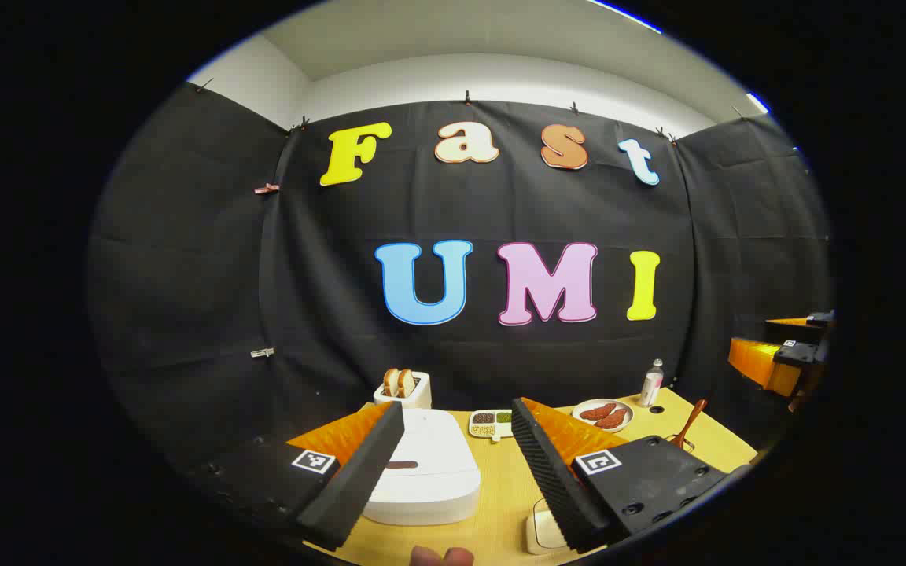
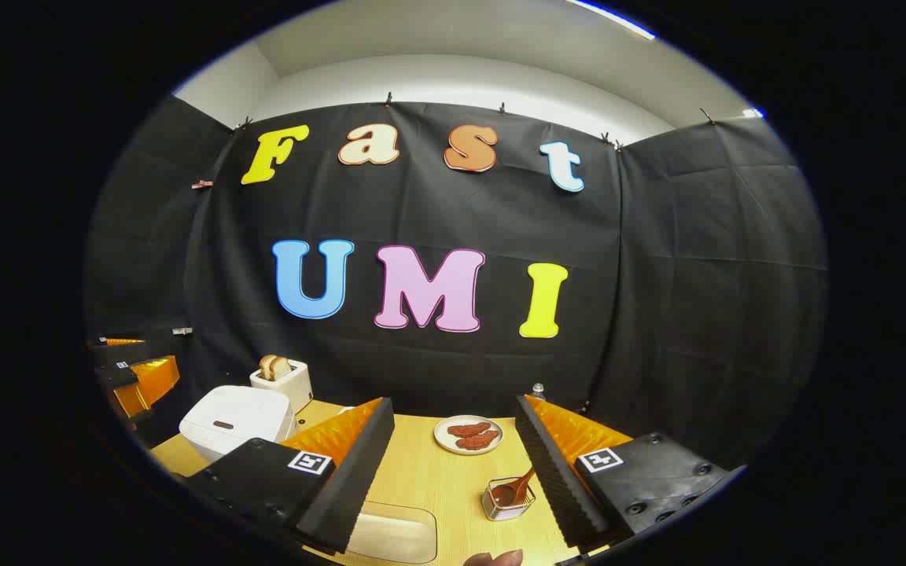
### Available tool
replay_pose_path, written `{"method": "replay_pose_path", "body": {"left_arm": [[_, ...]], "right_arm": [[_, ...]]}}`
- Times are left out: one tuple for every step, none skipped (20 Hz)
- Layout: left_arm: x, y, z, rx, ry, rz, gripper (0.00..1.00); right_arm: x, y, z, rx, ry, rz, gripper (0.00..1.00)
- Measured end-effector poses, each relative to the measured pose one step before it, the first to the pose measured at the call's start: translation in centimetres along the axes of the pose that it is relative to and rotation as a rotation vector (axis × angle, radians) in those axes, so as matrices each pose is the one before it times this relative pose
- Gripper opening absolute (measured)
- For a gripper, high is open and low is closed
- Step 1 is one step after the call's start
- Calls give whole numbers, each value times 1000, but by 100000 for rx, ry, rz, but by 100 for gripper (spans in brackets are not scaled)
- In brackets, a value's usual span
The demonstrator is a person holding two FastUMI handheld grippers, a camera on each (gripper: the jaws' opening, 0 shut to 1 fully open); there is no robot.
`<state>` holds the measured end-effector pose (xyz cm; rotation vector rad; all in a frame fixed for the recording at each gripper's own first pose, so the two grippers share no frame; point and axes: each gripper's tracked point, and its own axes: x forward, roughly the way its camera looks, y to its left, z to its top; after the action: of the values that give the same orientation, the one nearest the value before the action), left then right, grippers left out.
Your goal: Close the left gripper, press the button to open the rice cooker; take a wooden spoon from the chopstick holder with the right hand, scoop a spoonful of rice and pour it into the rice cooker, then put the wooden spoon back into the chopstick holder.
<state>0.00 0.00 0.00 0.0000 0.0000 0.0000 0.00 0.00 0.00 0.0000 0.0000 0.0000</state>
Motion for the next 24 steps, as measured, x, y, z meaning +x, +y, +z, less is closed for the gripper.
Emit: {"method": "replay_pose_path", "body": {"left_arm": [[-21,44,-4,-3,-173,101,95],[103,-58,-28,152,-78,147,95],[17,0,22,245,-61,80,95],[42,47,14,211,-89,59,95],[28,-61,31,179,-77,66,95],[106,-8,94,20,-65,-59,95],[13,-53,-103,-189,2,-159,95],[-8,-51,-57,-192,116,-33,95],[12,-31,-60,-152,228,69,95],[67,21,-25,-69,153,14,95],[34,20,-56,-7,-16,36,95],[35,94,58,100,60,219,95],[100,84,-81,69,-7,255,95],[40,53,92,-218,-66,59,95],[-16,-84,13,-393,-81,-640,95],[48,-195,-85,-304,114,-717,94],[34,-85,-29,-139,130,-766,95],[12,-41,-56,-115,272,-651,95],[-115,5,-171,-46,182,37,95],[-70,43,110,-151,-249,-230,94],[50,-144,181,-53,-547,-772,92],[-10,-325,238,213,-772,-1816,90],[-123,-264,-11,628,-621,-889,83],[30,-101,145,546,-287,-1601,75]], "right_arm": [[51,-4,112,-303,-470,-191,98],[21,40,3,-266,-310,-53,98],[31,55,43,-73,21,29,98],[24,33,-87,283,-30,133,97],[52,54,64,368,-7,41,98],[19,-38,2,251,-80,-47,98],[53,-79,1,24,-75,4,98],[9,0,23,-166,-148,-114,98],[-23,-39,-58,-191,-24,-143,98],[71,-44,39,-47,22,-138,98],[38,8,-70,174,104,-54,98],[21,-23,7,217,103,-41,98],[43,-28,45,2,19,-64,98],[-24,-65,-40,-288,98,-351,98],[-24,-15,21,-153,-60,-4,98],[10,56,124,-109,-181,-15,98],[6,14,23,42,-134,72,98],[32,-8,-34,82,-73,-65,98],[7,-26,-9,43,-10,66,98],[7,16,-45,-166,-89,-5,98],[4,-74,-83,-529,61,-253,98],[18,-13,65,-434,-61,-128,98],[-11,20,-2,-82,7,39,98],[-13,70,-40,116,-34,74,98]]}}
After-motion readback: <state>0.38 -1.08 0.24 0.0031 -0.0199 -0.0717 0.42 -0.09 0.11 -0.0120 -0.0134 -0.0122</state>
